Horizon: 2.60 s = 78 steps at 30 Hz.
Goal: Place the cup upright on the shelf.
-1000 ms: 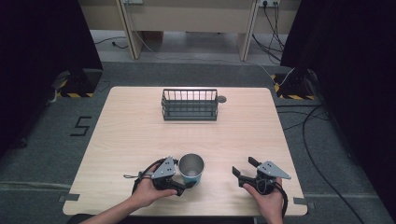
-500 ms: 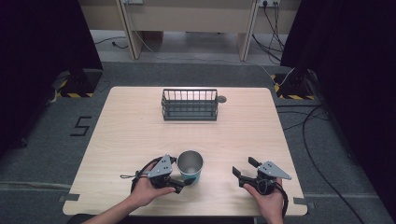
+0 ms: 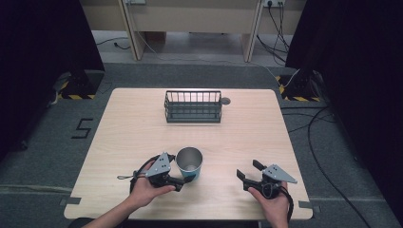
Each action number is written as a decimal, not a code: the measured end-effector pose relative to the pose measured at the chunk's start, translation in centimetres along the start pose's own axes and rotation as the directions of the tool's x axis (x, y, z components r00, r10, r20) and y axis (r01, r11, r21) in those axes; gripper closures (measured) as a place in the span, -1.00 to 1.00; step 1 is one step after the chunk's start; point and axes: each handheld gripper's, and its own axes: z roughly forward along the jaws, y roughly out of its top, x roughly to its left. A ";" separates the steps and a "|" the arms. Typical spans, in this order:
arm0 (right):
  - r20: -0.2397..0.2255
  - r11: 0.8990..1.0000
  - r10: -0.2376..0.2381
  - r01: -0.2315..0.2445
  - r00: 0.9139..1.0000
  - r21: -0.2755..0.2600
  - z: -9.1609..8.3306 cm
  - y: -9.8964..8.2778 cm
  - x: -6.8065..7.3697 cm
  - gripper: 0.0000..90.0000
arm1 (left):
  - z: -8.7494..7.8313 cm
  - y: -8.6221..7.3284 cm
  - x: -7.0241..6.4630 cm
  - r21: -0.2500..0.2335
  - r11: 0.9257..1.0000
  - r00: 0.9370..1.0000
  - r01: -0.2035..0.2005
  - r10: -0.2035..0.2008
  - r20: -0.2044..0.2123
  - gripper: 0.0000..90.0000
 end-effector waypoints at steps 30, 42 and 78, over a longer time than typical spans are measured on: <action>0.002 1.000 0.005 -0.005 1.000 -0.001 0.0 0.0 -0.1 -0.55 | -1.4 2.4 3.0 -0.033 0.999 0.995 -0.011 0.007 -0.104 -0.58; -0.002 1.000 0.016 -0.016 1.000 0.003 -0.1 0.0 0.0 -0.54 | -1.0 3.8 5.1 -0.060 0.998 0.987 -0.006 -0.004 -0.160 -0.58; -0.004 1.000 0.016 -0.016 1.000 0.007 0.0 0.0 0.0 -0.53 | 1.0 5.5 8.8 -0.060 0.998 0.972 0.005 -0.019 -0.234 -0.58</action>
